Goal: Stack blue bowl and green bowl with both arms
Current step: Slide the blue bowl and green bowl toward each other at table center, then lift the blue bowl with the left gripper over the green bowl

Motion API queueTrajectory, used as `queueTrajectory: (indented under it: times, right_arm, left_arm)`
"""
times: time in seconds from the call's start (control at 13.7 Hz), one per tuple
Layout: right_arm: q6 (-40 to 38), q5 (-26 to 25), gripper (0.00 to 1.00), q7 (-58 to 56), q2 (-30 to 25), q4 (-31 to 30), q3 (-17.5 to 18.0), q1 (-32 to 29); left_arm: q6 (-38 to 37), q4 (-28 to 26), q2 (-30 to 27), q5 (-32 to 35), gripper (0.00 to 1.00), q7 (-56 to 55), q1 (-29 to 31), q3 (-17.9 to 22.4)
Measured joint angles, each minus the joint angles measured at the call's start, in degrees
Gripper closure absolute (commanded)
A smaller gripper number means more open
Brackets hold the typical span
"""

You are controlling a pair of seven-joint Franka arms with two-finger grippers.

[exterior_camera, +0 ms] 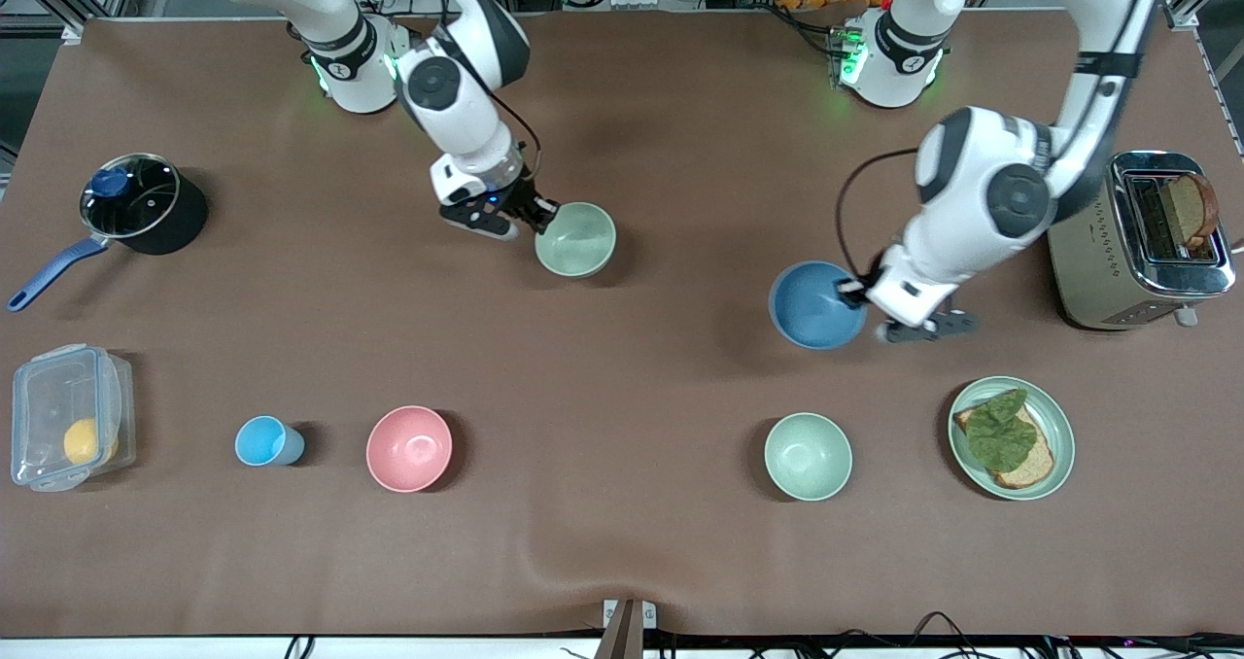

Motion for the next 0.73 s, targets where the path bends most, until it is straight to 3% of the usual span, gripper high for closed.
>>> queueTrajectory:
  times: [0.15,0.22,0.29,0.36,0.73]
  right_arm:
    - [3.6,0.0,1.0,2.2,3.7,0.0,-0.1,2.1]
    - [4.9,0.0,0.65,3.0,5.1,0.1,-0.1,2.9]
    - [5.3,0.0,0.04,3.5,5.0,0.1,-0.4,3.3]
    - [5.3,0.0,0.0,3.7,5.0,0.3,-0.4,3.3]
    - [2.2,0.0,0.0,7.1,5.5,3.6,-1.4,3.1]
  left_arm:
    - [0.0,0.0,0.0,-1.4,1.0,-4.7,0.0,-3.9]
    - [-0.1,-0.1,0.0,-2.9,1.0,-5.5,-0.1,-5.2]
    - [-0.1,-0.2,0.0,-4.2,1.0,-5.6,-0.1,-5.9]
    - [-0.1,-0.4,0.0,-5.7,1.0,-5.7,-0.1,-6.3]
    - [3.8,-3.6,-0.3,-10.2,1.0,-5.8,0.3,-6.4]
